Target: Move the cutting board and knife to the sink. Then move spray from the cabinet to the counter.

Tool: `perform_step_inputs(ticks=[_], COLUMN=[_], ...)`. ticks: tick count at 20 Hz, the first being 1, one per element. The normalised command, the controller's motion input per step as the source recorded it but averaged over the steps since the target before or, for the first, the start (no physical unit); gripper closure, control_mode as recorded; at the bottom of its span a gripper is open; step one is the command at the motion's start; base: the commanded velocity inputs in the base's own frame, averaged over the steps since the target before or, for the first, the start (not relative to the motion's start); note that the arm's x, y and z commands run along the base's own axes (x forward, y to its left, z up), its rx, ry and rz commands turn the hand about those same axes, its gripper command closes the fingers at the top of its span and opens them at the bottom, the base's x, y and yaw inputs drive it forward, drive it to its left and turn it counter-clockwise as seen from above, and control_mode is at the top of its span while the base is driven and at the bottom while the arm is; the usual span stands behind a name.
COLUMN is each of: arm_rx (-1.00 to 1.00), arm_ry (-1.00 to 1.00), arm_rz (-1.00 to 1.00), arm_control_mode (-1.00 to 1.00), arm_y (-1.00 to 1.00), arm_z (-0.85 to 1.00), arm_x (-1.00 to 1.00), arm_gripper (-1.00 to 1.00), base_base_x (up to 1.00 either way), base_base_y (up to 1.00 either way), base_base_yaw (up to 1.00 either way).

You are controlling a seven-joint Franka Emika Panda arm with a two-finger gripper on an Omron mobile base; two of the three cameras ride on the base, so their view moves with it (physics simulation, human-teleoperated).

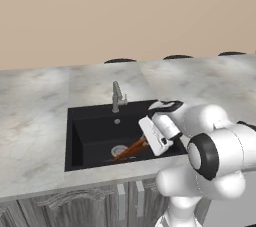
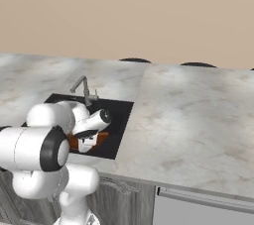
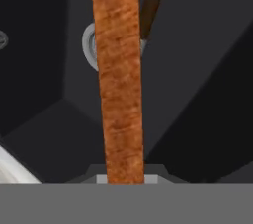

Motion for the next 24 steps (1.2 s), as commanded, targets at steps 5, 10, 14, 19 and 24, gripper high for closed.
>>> perform_step_inputs(ticks=[5, 10, 14, 19, 24], arm_rx=[0.01, 0.0, 0.0, 0.0, -0.05], arm_ry=[0.01, 0.0, 0.0, 0.0, -0.01], arm_rz=[0.0, 0.0, 0.0, 0.0, 0.0], arm_control_mode=[-1.0, -1.0, -1.0, -1.0, -1.0], arm_y=[0.0, 0.0, 0.0, -0.24, -0.52], arm_z=[-0.38, 0.0, 0.0, 0.26, 0.97], arm_x=[0.1, 0.0, 0.0, -0.21, -0.39], arm_gripper=[1.0, -1.0, -1.0, -1.0, -1.0], base_base_x=[0.0, 0.0, 0.0, 0.0, 0.0], base_base_y=[0.0, 0.0, 0.0, 0.0, 0.0], base_base_yaw=[0.0, 0.0, 0.0, 0.0, 0.0])
